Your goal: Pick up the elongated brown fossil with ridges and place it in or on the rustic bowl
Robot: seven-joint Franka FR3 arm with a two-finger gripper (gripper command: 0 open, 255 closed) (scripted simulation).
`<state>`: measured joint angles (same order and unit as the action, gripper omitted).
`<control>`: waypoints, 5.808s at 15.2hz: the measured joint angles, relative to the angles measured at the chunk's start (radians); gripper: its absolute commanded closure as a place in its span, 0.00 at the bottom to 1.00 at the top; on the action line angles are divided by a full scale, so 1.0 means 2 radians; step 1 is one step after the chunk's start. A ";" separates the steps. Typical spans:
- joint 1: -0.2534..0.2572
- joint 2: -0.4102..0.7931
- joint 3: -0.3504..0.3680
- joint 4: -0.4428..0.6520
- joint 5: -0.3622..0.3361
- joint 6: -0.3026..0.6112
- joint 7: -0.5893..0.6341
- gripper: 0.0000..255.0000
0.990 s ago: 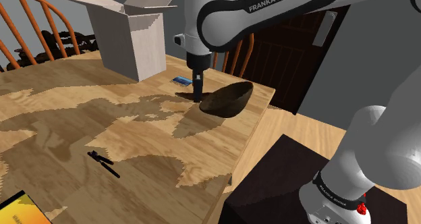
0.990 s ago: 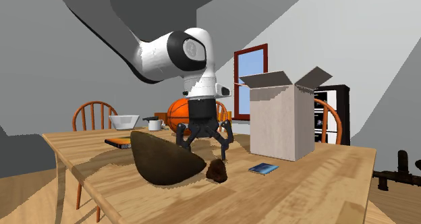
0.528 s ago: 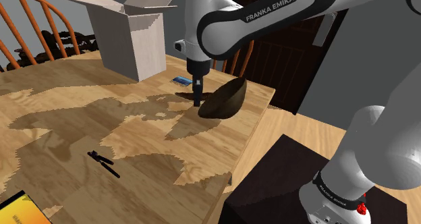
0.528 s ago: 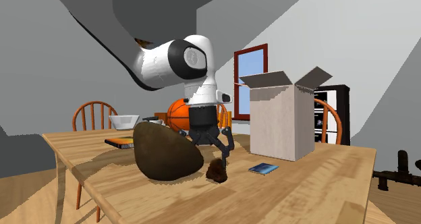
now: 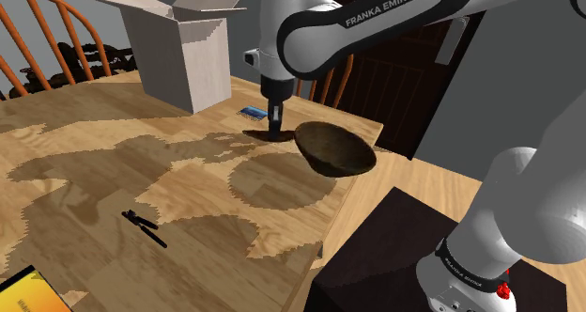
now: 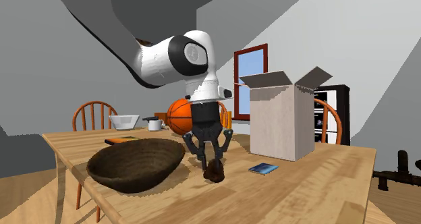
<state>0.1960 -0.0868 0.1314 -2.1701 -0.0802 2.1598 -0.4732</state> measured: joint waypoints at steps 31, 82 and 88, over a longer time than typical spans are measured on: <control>0.012 0.142 0.009 0.183 -0.012 -0.111 0.052 1.00; 0.076 -0.076 -0.086 -0.139 0.389 0.297 -0.231 0.00; 0.077 -0.075 -0.086 -0.139 0.391 0.298 -0.232 1.00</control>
<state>0.3495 -0.2371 -0.0410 -2.4473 0.7009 2.7560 -0.9374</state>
